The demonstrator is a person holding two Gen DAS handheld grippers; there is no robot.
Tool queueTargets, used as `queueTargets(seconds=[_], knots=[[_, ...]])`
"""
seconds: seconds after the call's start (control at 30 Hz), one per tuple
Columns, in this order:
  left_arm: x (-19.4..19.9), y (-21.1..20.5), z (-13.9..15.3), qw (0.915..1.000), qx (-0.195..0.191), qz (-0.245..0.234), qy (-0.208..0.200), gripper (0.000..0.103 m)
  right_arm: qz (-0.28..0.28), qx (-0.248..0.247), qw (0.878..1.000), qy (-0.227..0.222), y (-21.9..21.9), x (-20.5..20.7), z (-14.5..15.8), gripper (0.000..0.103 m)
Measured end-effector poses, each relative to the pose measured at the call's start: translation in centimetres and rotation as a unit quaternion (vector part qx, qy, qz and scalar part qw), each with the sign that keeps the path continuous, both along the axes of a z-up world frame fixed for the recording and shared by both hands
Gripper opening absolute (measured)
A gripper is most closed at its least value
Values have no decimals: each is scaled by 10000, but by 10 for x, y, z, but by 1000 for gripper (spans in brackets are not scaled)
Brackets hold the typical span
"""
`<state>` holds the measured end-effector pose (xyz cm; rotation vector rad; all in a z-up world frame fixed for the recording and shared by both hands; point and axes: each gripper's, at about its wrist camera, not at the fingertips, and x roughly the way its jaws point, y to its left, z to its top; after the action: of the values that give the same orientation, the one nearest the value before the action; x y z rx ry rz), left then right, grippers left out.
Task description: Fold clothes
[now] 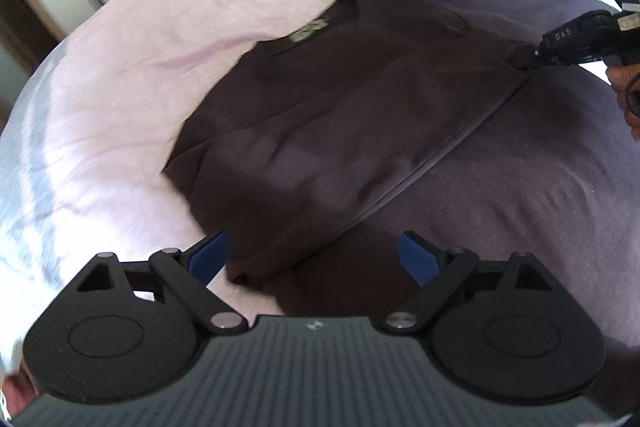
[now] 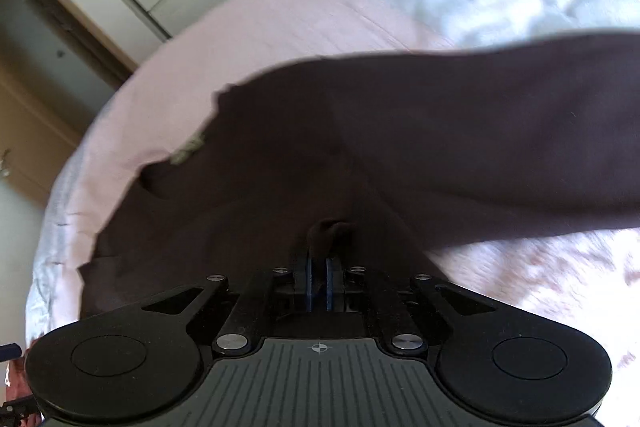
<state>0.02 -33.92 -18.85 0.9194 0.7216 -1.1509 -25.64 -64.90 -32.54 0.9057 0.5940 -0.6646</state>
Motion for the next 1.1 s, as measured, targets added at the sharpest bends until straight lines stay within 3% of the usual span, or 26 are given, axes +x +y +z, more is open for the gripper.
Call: queueTargets(seconds=[0.13,0.27,0.4,0.5,0.63,0.73,0.9,1.03,1.1], knots=[[1,-37,-16,9989,154,-442,-18,90,14,-23,10000,21,-2,-11,13,12],[-6,-75,-31,9950,275,-954,-54,90,-423,-9,9990,116,-9,-51,34,60],[-29,-105,-35,9905,220,-1356,-57,90,-1546,-148,9876,232,-21,-139,48,63],[-51,-127,-36,9868,208,-1603,-21,90,-2714,-22,9624,145,-38,-220,42,63],[-83,-152,-39,9814,240,-1903,-60,90,-4099,387,9096,-557,-58,-307,14,63],[-106,-165,-44,9788,303,-2025,-64,90,-4506,415,8849,-1108,-72,-341,-6,63],[-119,-166,-43,9789,287,-2022,-88,90,-4917,451,8543,-1625,-84,-369,-22,63],[-123,-161,-39,9802,233,-1961,-131,90,-5025,437,8453,-1763,-91,-375,-22,61],[-125,-159,-37,9809,207,-1930,-152,90,-4951,371,8527,-1625,-95,-373,-13,7]])
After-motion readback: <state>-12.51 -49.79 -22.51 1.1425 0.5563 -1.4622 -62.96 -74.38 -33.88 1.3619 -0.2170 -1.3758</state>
